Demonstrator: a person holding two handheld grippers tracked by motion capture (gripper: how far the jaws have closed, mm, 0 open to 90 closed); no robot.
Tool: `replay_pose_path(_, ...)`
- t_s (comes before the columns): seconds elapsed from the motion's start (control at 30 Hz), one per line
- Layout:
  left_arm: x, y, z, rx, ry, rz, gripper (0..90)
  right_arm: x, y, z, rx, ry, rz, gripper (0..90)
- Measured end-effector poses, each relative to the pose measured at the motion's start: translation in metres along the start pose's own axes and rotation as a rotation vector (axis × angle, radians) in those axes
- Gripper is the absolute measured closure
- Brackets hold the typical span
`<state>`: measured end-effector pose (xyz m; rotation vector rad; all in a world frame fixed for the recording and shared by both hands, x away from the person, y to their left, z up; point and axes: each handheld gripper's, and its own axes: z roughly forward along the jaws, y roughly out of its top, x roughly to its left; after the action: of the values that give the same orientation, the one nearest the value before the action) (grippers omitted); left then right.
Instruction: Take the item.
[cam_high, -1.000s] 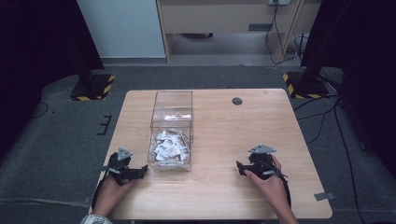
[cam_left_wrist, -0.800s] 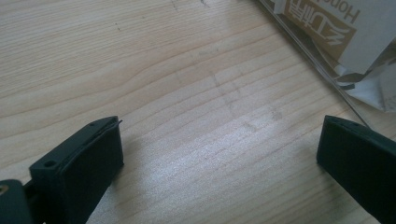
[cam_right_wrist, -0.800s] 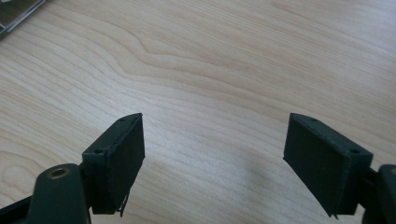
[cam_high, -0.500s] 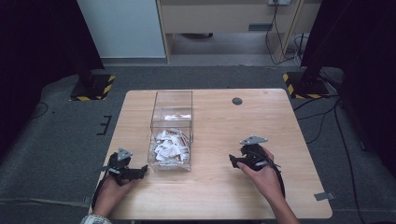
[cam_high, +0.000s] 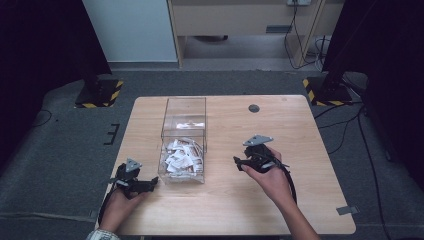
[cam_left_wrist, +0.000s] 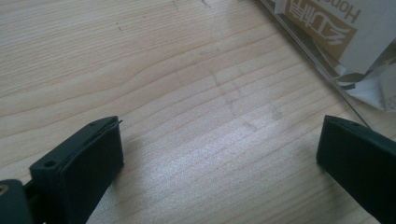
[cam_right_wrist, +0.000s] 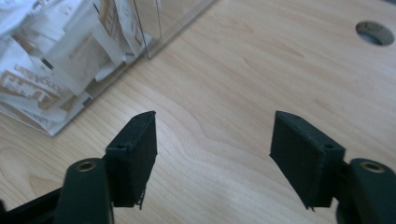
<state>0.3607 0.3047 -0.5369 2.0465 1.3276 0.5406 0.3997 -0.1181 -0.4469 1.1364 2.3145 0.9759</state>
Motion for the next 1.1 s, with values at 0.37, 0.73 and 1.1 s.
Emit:
replay_pose_path(0.37,0.0,0.0,0.0,0.0,0.0,0.0,0.0,0.013,0.029,-0.01,-0.026,0.035,-0.025,48.3)
replay_pose_path(0.73,0.0,0.0,0.0,0.0,0.0,0.0,0.0,0.036,0.066,-0.02,-0.075,0.105,-0.105,59.5)
replay_pose_path(1.1,0.0,0.0,0.0,0.0,0.0,0.0,0.0,0.069,0.079,-0.002,-0.077,0.179,-0.164,66.2)
